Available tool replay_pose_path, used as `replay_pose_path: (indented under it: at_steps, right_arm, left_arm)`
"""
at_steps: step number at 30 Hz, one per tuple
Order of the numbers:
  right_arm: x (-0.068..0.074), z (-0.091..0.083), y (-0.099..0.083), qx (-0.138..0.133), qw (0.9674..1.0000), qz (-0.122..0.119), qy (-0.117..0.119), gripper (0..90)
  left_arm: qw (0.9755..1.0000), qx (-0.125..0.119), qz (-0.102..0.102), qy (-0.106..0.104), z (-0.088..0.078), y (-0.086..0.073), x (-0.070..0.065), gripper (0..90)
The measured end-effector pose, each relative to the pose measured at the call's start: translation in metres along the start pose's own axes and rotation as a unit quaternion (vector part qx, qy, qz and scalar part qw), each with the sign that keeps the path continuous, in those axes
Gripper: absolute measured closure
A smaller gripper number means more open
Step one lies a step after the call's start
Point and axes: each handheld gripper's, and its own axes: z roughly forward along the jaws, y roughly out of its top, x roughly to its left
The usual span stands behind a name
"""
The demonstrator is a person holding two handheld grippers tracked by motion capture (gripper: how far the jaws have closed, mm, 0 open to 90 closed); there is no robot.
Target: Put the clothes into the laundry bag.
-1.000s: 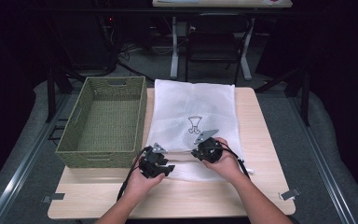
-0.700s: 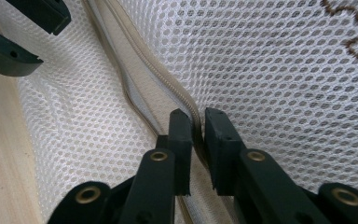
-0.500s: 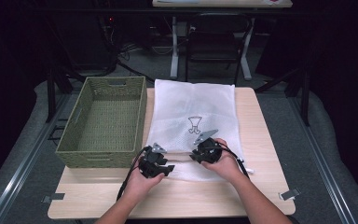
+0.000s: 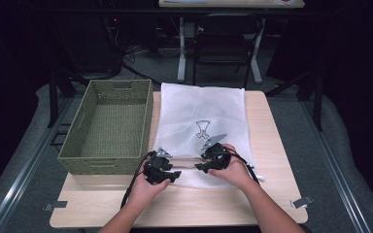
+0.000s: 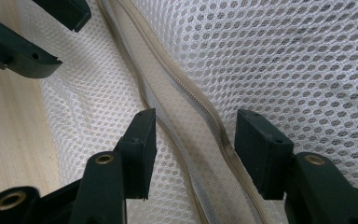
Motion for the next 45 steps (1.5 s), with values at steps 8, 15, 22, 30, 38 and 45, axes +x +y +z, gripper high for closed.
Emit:
replay_pose_path:
  at_steps: [8, 15, 22, 30, 38, 45]
  right_arm:
    - [0.001, -0.007, 0.005, 0.008, 1.0, -0.004, -0.005, 47.3]
    - [0.005, -0.022, 0.014, 0.004, 0.9999, -0.004, -0.011, 47.0]
    - [0.003, -0.043, 0.021, -0.027, 0.9995, 0.006, -0.015, 46.8]
    - [-0.001, -0.052, 0.021, -0.048, 0.9981, 0.015, -0.034, 46.7]
    - [-0.012, -0.06, 0.015, -0.082, 0.993, 0.033, -0.078, 48.5]
    - [-0.024, -0.059, 0.005, -0.086, 0.9897, 0.06, -0.098, 51.8]
  left_arm:
    - [0.9998, -0.004, 0.003, 0.017, 0.0, 0.0, 0.001, 47.9]
    - [0.9997, -0.009, 0.001, 0.02, -0.003, 0.0, 0.003, 47.0]
    - [0.9996, -0.017, -0.003, 0.021, -0.007, 0.0, 0.004, 46.9]
    - [0.9996, -0.02, -0.004, 0.021, -0.01, 0.0, 0.006, 46.9]
    - [0.9996, -0.019, -0.008, 0.019, -0.012, 0.0, 0.009, 46.9]
    - [0.9995, -0.019, -0.006, 0.024, -0.011, 0.0, 0.011, 46.9]
